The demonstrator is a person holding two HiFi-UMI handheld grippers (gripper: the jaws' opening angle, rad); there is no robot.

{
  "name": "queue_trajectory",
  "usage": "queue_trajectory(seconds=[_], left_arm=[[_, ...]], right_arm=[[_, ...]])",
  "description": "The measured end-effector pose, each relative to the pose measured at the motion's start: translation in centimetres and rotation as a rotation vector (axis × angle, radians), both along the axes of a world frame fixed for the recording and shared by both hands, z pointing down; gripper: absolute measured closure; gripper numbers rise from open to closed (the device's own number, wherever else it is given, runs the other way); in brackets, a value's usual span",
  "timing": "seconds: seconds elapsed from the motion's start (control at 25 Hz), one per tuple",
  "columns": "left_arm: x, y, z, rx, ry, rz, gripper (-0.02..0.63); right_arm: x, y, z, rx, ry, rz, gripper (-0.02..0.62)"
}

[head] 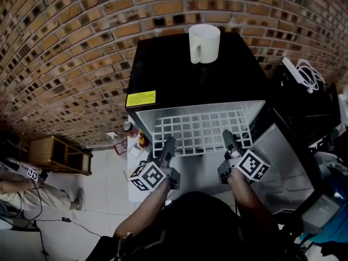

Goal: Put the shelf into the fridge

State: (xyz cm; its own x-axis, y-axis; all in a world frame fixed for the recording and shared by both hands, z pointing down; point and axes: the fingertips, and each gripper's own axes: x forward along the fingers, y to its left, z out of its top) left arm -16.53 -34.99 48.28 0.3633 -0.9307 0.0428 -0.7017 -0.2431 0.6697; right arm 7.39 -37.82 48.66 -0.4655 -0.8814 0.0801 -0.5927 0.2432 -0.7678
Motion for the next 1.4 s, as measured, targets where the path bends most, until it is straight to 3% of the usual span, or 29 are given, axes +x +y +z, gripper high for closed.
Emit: queue_trajectory(seconds=[0.24, 0.4, 0.48, 0.72, 1.0, 1.08, 1.16, 1.2, 1.4], left_arm=[[-0.3, -0.7, 0.1, -0.030, 0.014, -0.064, 0.420], [0.3, -0.4, 0.4, -0.076, 0.168, -0.098, 0.459], [0.7, -0.3, 0.3, -0.078, 0.225, -0.120, 0.515], [0.0, -0.1, 0.2, -0.056, 0.164, -0.180, 0.511], [0.7, 0.4, 0.1, -0.051, 0.263, -0.142, 0.512], [1.9, 0.2, -0.2, -0.032, 0.295, -0.088, 0.512], [4.1, -0.1, -0.5, -0.028, 0.317, -0.001, 0.469], [4.9, -0.4, -0.4, -0.039, 0.322, 0.022, 0.447], [5.2, -1.0, 0.5, -0.061, 0.296, 0.011, 0.491]], right_arm=[[0.1, -0.7, 0.0, 0.003, 0.004, 0.016, 0.426], [0.1, -0.8, 0.0, 0.001, -0.006, 0.027, 0.430], [0.2, -0.8, 0.0, 0.000, -0.007, 0.028, 0.430], [0.2, -0.9, 0.0, 0.007, -0.004, 0.034, 0.430], [0.2, -0.9, -0.1, 0.011, 0.000, 0.041, 0.430], [0.2, -0.9, -0.1, 0.007, 0.001, 0.042, 0.428], [0.2, -0.9, 0.0, 0.005, 0.005, 0.045, 0.425], [0.2, -0.9, 0.0, 0.006, 0.006, 0.047, 0.423], [0.2, -0.9, 0.0, 0.004, 0.010, 0.054, 0.420]])
